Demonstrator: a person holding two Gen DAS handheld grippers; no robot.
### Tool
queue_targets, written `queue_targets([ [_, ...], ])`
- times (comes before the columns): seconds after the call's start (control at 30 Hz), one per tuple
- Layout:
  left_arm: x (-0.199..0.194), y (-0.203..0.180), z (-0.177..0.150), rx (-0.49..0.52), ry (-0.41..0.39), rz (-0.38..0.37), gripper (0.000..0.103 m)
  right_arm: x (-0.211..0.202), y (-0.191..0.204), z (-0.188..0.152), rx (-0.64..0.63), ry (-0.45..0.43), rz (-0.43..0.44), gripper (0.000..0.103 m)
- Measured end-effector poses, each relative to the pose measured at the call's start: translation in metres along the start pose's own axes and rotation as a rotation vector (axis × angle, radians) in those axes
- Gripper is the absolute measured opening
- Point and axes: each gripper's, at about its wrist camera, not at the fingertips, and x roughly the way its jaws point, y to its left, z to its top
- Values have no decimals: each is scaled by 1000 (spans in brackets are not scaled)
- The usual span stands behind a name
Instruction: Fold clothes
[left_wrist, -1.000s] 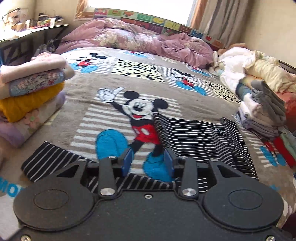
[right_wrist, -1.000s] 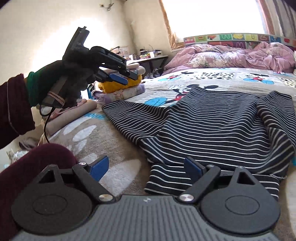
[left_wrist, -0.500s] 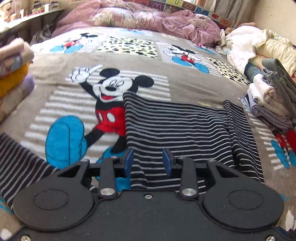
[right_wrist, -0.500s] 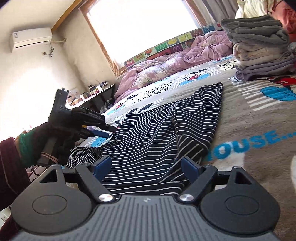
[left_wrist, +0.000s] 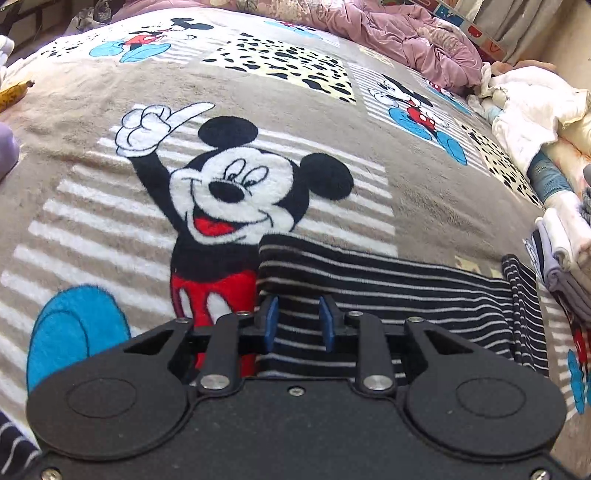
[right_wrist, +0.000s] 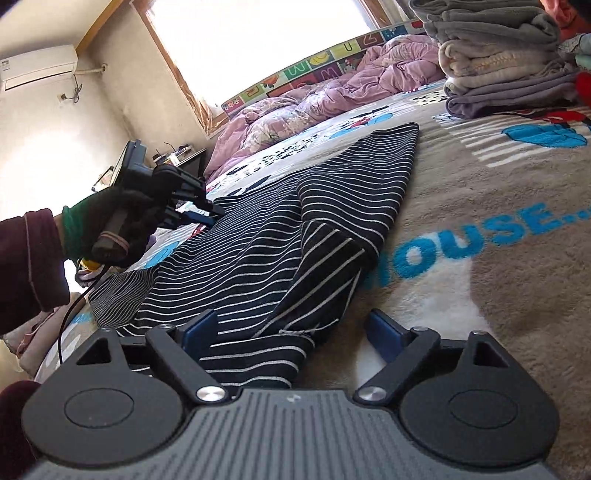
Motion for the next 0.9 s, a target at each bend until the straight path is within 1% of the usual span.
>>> queue_targets([
  [0.03,4,3,5,-15,-4,-7,26,3,4,-2,-27,-3,-3,99],
  [0.1,11,8,14,-46,-13,-21,26,6,9,-5,-67,-6,-14,100],
  [0.2,21,16,27,-100,-27,-46,26,6,7,-5,-49,-18,-4,100],
  [0.23,21,22,28,-149,-39,-69,26,6,6,-5,-47,-21,-2,100],
  [0.3,13,35,27,-277,-82,-115,26,6,7,-5,-52,-24,-2,100],
  [0.33,5,38,25,-323,-108,-144,26,6,7,-5,-57,-25,-4,100],
  [0.37,-7,39,23,-354,-133,-177,26,6,8,-5,-61,-26,-5,100],
  [0.43,-28,33,20,-361,-153,-218,29,5,8,-7,-64,-28,-6,100],
  [0.5,-63,20,18,-352,-180,-252,33,4,9,-8,-70,-29,-9,100],
  [0.53,-82,13,17,-346,-197,-275,38,4,9,-8,-74,-29,-11,100],
  [0.57,-102,7,16,-341,-216,-297,52,4,10,-9,-78,-29,-13,99],
  [0.6,-124,0,15,-338,-237,-320,55,3,10,-9,-78,-29,-14,99],
  [0.67,-167,-13,15,-323,-269,-365,55,1,9,-8,-72,-28,-13,98],
  [0.73,-210,-27,15,-296,-308,-399,57,-3,6,-8,-37,-33,-3,96],
  [0.8,-254,-40,13,-269,-345,-415,65,-8,2,-7,5,-37,6,93],
  [0.87,-297,-53,8,-241,-388,-435,69,-14,-4,-5,57,-40,15,87],
  [0.9,-315,-58,2,-227,-408,-445,73,-16,-7,-5,80,-42,18,85],
])
